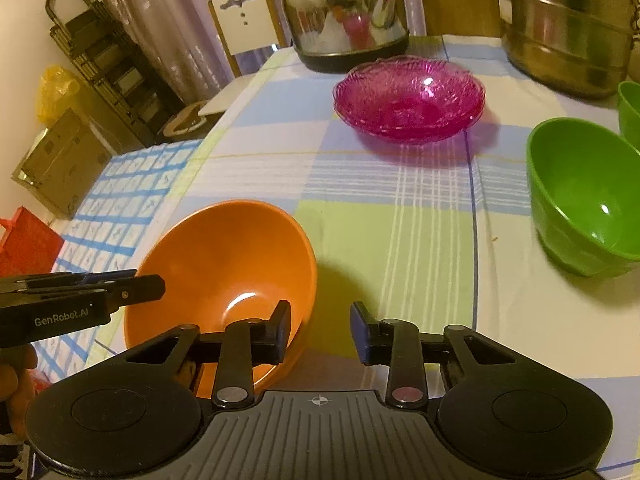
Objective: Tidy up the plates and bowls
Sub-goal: 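Close both grippers on the rim of the orange bowl, then lift the orange bowl with both grippers and carry it over the large green bowl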
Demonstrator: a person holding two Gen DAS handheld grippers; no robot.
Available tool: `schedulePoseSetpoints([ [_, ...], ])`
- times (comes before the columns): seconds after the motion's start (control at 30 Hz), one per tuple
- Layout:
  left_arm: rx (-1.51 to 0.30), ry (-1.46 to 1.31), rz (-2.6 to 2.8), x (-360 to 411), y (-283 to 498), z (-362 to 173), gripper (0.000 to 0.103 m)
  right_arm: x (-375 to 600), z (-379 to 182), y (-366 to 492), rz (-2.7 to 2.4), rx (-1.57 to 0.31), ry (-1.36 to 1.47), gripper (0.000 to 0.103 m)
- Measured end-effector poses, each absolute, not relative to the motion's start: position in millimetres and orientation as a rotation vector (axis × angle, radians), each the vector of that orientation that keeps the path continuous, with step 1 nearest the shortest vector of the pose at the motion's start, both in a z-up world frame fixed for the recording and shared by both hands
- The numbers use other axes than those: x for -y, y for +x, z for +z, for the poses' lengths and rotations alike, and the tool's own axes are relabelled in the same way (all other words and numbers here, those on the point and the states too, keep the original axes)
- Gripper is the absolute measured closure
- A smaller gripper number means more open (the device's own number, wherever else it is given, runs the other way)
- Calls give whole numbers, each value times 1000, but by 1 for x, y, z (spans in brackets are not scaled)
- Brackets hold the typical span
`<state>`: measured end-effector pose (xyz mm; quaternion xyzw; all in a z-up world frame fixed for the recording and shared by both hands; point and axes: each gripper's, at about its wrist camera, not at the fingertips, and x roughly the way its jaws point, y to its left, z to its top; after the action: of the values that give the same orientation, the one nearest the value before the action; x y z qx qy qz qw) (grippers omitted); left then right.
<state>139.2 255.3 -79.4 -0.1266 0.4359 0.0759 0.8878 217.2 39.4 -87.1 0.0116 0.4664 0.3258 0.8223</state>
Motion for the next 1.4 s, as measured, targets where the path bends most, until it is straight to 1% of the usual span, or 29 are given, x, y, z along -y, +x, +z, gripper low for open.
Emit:
schedulePoseSetpoints([
  [0.13,-920,-272,156,-256,140,-84,87,-40,-89,219,691,-1007,41,72],
  [0.3,-922,-294,147,-256,141,-86,94,-44,-89,220,704,-1011,47,84],
  [0.4,-926,-280,153,-252,142,-85,94,-47,-88,219,711,-1010,48,91],
  [0.67,-937,-275,151,-249,143,-80,95,-45,-87,219,690,-1024,63,93],
  [0.93,-925,-242,139,-233,150,-62,95,-32,-76,219,671,-1013,87,96],
  [1.4,-885,-213,73,-190,178,-11,95,15,-28,231,612,-965,151,96],
])
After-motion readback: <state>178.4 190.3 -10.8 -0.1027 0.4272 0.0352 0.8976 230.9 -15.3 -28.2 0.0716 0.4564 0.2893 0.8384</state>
